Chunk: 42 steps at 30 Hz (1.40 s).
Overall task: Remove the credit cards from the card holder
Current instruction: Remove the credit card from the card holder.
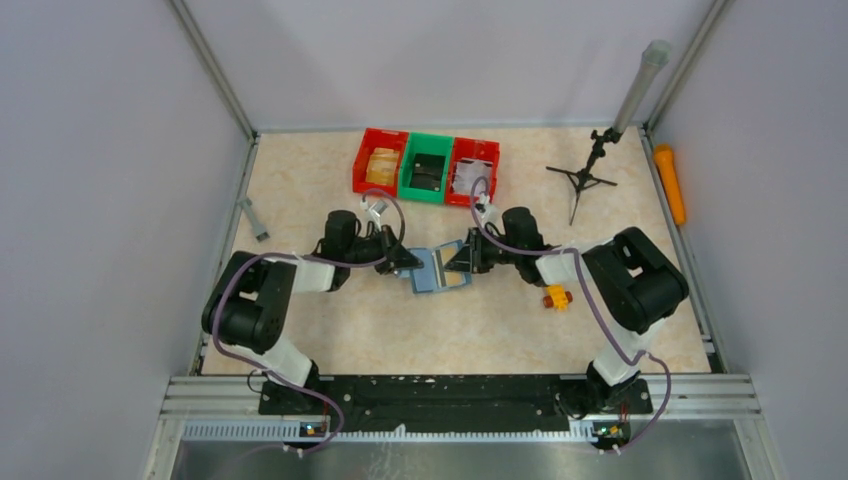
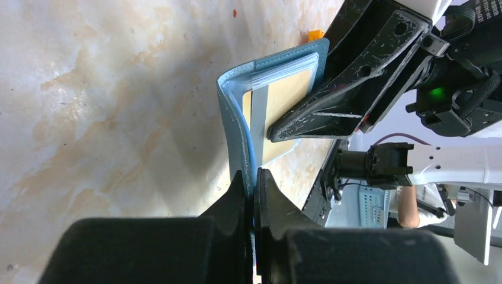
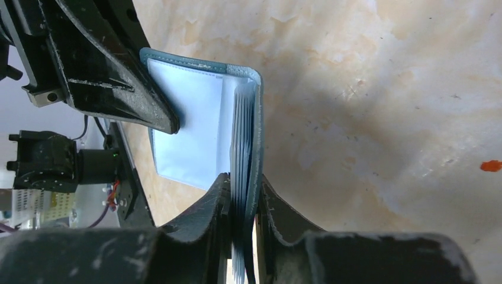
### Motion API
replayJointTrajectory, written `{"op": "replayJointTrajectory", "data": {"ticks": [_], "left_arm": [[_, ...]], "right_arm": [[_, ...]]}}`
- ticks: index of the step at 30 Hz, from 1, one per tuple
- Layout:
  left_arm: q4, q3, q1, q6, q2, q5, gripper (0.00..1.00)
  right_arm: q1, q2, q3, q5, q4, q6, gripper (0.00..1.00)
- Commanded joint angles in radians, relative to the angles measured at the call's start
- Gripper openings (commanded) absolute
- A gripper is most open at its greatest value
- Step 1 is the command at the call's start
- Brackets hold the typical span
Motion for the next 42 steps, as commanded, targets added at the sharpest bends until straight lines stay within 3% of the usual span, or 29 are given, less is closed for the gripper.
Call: {"op": "replayJointTrajectory", "data": {"ticks": [1, 3, 7, 9, 16, 20, 23, 26, 28, 30, 33, 37, 42], "left_arm": [[0.015, 0.003, 0.000, 0.042, -0.078, -0.029, 0.00], [-0.125, 0.032, -0.001, 0.113, -0.101, -0.123, 0.06], [-0.350, 0.074, -0.007, 0.205, -0.159, -0.348, 0.43], [-0.423, 0.084, -0.020, 0.225, -0.192, -0.450, 0.52], [-0.451, 0.062, -0.139, 0.299, -0.376, -0.634, 0.57], [-0.312, -0.051, -0.200, 0.348, -0.576, -0.633, 0.62], [-0.231, -0.102, -0.210, 0.351, -0.637, -0.577, 0.68], [-0.164, -0.088, -0.213, 0.340, -0.567, -0.445, 0.65], [-0.181, -0.034, -0.227, 0.333, -0.482, -0.381, 0.57], [-0.212, 0.000, -0.250, 0.332, -0.402, -0.400, 0.53], [-0.241, 0.044, -0.261, 0.322, -0.306, -0.403, 0.45], [-0.344, 0.120, -0.261, 0.312, -0.195, -0.451, 0.31], [-0.403, 0.160, -0.260, 0.320, -0.125, -0.489, 0.28]], "right_arm": [[0.002, -0.008, 0.009, -0.015, 0.046, -0.011, 0.10], [0.000, -0.025, 0.001, 0.001, 0.048, -0.013, 0.05], [-0.001, -0.041, -0.004, 0.036, 0.034, -0.021, 0.00], [-0.001, -0.041, -0.008, 0.038, 0.043, -0.016, 0.00], [-0.001, -0.046, -0.019, 0.038, 0.073, 0.006, 0.09], [-0.001, -0.042, -0.011, 0.060, 0.042, -0.003, 0.13], [-0.001, -0.028, 0.016, 0.087, -0.040, -0.029, 0.13], [-0.001, 0.000, 0.043, 0.073, -0.076, -0.040, 0.16], [-0.001, 0.004, 0.041, 0.065, -0.065, -0.031, 0.20], [-0.001, -0.001, 0.040, 0.071, -0.070, -0.035, 0.29], [-0.003, -0.015, 0.036, 0.093, -0.083, -0.041, 0.35], [-0.009, -0.026, 0.033, 0.110, -0.103, -0.046, 0.36], [-0.022, -0.047, 0.019, 0.119, -0.102, -0.040, 0.41]]}}
